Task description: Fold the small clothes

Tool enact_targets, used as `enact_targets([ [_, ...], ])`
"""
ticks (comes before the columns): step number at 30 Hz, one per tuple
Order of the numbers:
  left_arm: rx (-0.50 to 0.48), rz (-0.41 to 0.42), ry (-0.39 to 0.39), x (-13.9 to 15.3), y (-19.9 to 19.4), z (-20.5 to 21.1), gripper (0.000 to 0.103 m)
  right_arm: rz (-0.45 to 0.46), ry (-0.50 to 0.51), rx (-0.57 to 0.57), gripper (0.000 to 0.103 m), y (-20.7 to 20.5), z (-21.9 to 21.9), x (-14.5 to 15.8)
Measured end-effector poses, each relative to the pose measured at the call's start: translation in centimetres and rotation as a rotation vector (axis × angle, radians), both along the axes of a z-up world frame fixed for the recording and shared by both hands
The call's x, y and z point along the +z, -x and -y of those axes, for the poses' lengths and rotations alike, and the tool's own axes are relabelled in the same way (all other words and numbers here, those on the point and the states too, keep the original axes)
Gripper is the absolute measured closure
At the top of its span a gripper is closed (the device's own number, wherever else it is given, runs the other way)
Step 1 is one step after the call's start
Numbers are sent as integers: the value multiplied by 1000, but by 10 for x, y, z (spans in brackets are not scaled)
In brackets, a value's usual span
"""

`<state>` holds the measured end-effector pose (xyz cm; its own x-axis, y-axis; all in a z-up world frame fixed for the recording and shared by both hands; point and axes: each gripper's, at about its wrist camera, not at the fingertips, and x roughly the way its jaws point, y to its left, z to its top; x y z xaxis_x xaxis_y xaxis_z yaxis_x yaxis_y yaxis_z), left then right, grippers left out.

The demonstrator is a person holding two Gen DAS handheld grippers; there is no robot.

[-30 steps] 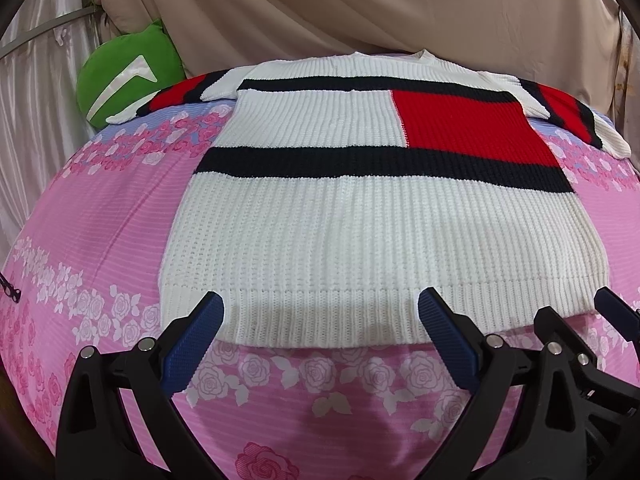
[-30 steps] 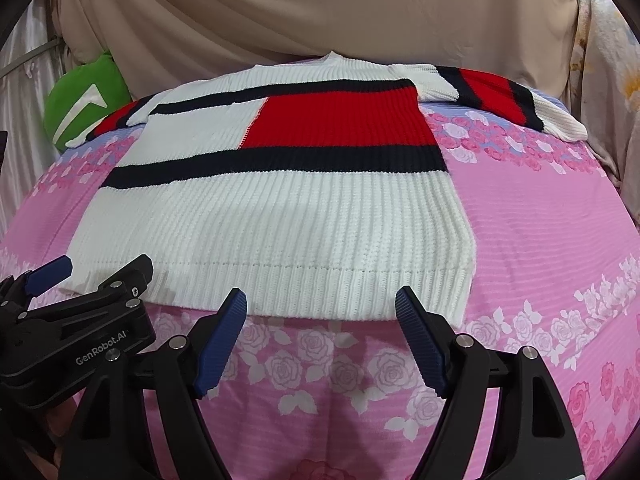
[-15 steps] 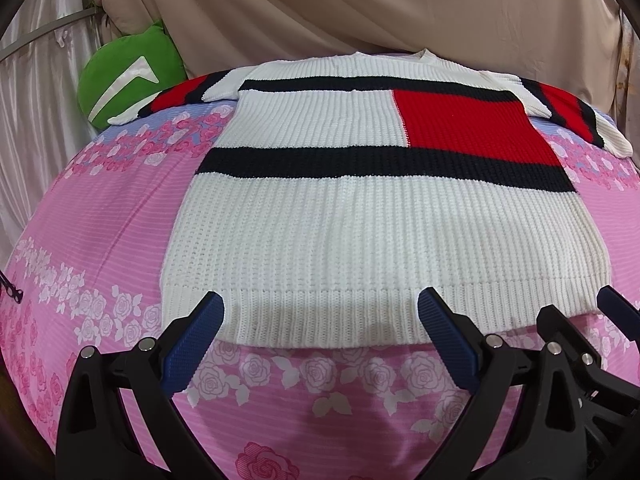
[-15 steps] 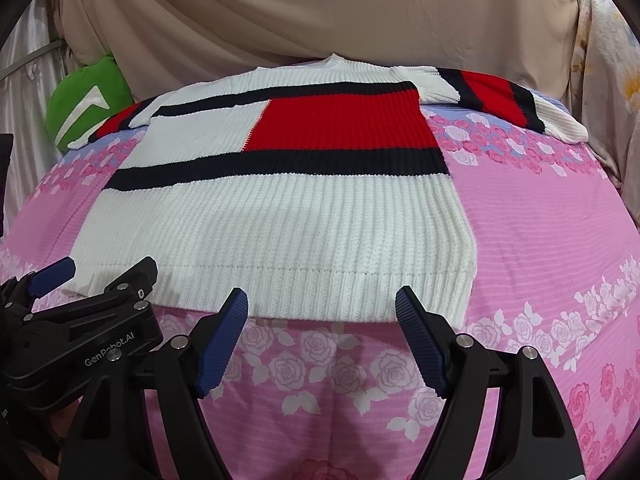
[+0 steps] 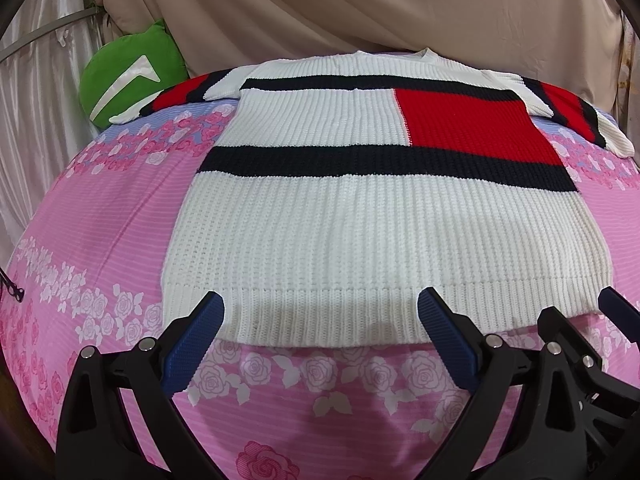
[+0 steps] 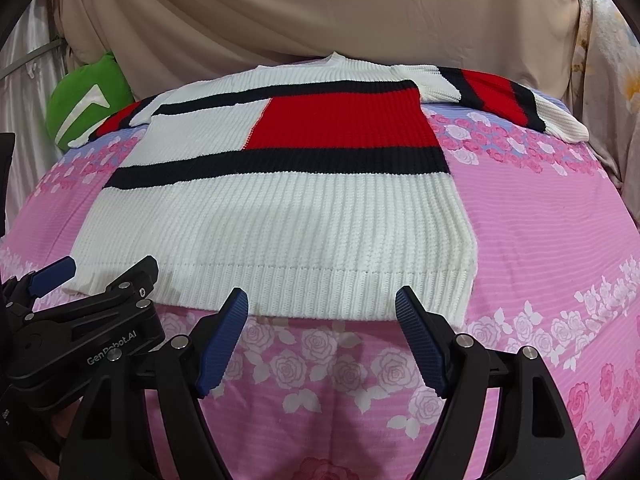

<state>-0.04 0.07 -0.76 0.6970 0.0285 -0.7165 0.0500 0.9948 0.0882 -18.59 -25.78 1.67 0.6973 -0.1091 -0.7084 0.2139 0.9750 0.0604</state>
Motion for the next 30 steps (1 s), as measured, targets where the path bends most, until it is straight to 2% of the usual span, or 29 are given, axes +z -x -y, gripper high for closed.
enact_targets([
  [30,4,0,-8,1,0,-1,8,0,-4,-2,28,0,1,0],
])
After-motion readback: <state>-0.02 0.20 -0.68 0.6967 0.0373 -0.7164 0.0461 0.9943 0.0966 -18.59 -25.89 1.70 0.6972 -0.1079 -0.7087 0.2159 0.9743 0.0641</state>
